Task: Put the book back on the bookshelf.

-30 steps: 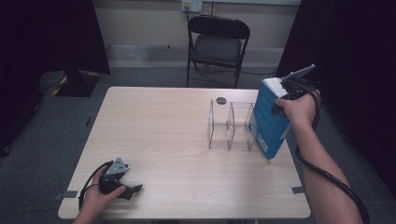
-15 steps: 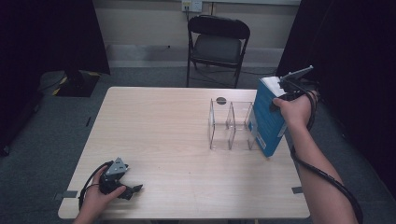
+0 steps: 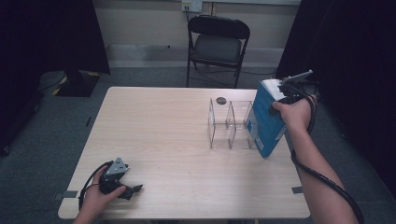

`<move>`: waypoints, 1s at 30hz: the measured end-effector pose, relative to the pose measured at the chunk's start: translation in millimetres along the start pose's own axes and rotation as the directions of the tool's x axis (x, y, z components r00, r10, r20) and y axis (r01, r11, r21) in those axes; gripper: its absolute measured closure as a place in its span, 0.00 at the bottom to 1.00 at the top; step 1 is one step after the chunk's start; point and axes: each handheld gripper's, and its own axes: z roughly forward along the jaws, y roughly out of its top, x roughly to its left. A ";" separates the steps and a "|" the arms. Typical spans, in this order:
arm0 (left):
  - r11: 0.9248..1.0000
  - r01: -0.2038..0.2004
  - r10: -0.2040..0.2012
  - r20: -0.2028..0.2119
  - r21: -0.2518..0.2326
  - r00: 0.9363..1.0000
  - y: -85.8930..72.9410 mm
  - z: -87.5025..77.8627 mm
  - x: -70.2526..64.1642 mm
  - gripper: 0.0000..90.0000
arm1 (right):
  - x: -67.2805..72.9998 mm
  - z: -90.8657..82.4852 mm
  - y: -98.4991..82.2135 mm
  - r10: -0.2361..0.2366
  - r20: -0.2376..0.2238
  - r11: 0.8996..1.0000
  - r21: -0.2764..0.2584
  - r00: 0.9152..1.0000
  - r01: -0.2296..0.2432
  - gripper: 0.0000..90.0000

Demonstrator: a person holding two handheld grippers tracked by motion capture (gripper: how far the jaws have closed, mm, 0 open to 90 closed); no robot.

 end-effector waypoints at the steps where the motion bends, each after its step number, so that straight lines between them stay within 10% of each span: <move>1: 1.000 -0.002 0.002 -0.001 0.000 1.000 0.0 -0.1 0.1 0.00 | 0.7 0.0 0.6 -0.002 -0.001 1.000 0.007 1.000 0.002 0.66; 30: 1.000 -0.005 0.005 -0.001 -0.011 1.000 -0.3 0.6 0.2 0.00 | 6.0 -31.7 -10.3 -0.046 -0.016 0.999 0.012 0.999 0.047 0.36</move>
